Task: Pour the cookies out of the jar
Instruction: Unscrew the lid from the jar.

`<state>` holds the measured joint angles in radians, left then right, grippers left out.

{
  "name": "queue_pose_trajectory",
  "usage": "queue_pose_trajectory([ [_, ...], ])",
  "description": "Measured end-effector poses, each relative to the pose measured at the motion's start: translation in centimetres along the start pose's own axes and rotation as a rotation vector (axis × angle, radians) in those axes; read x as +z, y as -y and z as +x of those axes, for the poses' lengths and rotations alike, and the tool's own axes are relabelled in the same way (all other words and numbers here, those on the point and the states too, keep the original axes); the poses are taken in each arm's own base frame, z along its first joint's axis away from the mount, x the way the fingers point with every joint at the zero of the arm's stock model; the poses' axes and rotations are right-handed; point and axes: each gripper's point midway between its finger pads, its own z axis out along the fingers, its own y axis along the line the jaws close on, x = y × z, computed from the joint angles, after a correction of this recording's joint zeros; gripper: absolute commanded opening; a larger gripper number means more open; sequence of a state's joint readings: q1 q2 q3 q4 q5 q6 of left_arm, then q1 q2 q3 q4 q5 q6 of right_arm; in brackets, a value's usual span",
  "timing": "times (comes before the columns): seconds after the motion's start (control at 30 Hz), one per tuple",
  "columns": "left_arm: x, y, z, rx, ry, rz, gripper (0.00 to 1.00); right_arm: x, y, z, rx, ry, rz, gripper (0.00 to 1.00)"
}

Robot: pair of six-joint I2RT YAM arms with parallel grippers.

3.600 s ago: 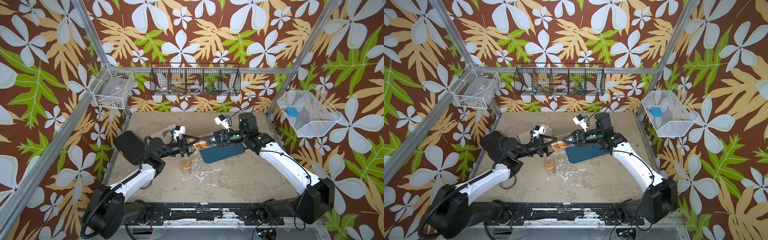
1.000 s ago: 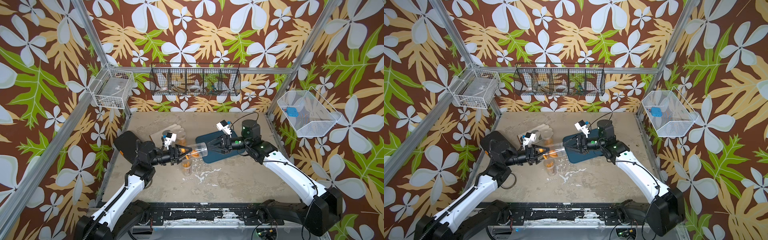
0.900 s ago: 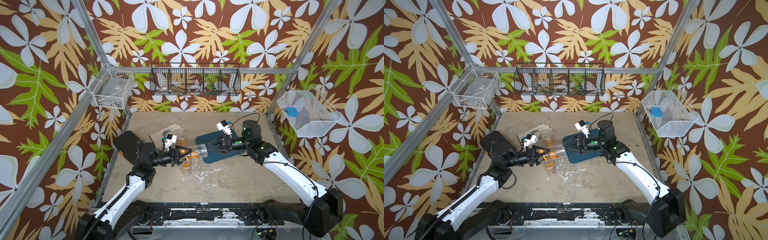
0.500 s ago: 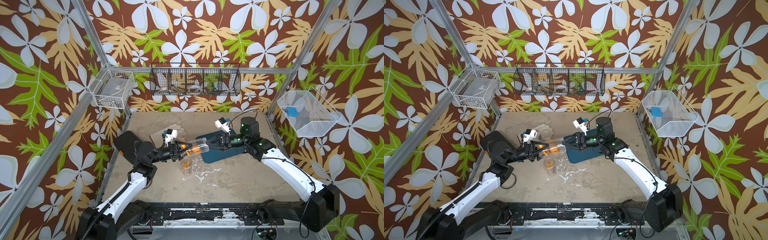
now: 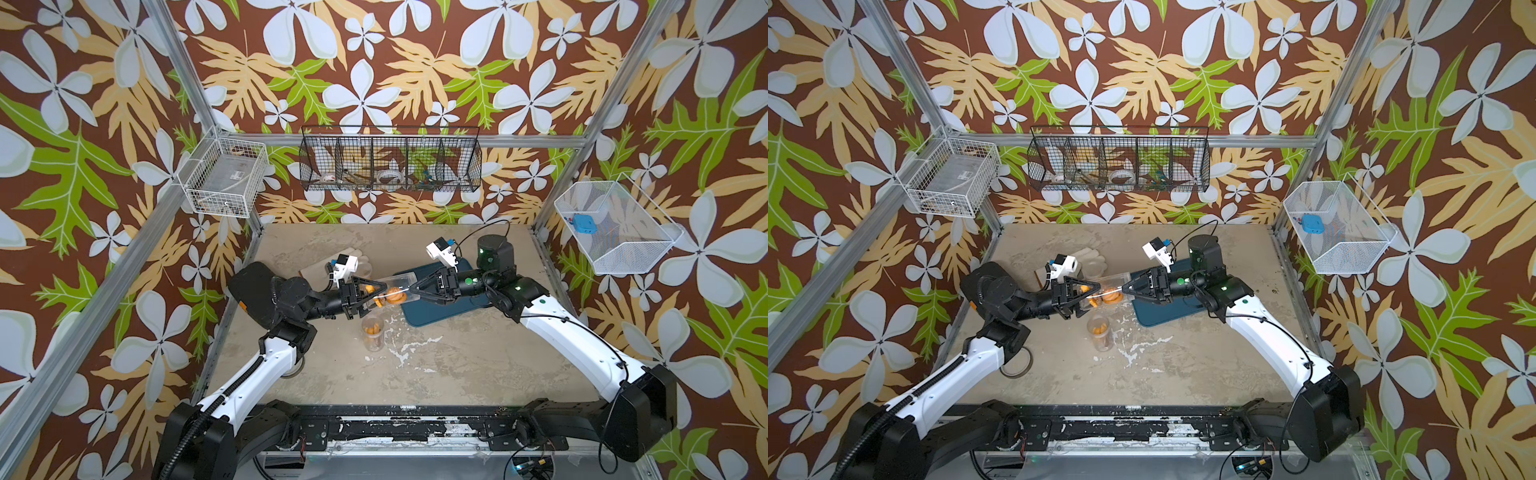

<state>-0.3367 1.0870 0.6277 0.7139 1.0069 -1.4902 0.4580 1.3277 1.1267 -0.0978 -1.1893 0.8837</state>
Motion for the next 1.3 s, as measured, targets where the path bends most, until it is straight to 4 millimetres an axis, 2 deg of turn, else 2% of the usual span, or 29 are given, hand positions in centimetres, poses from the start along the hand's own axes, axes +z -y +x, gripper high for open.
queue_pose_trajectory([
  [0.67,-0.19,0.11,0.67,0.030,-0.004,0.021,0.59,-0.13,-0.65,0.02,-0.002,-0.003,-0.008,0.76],
  [0.87,-0.09,-0.02,0.80,0.028,-0.009,0.018,0.59,-0.04,-0.63,-0.20,0.007,-0.003,-0.009,0.81],
  [1.3,-0.06,0.05,0.79,0.050,-0.011,0.018,0.56,0.02,-0.39,-0.43,0.011,0.002,-0.002,0.64],
])
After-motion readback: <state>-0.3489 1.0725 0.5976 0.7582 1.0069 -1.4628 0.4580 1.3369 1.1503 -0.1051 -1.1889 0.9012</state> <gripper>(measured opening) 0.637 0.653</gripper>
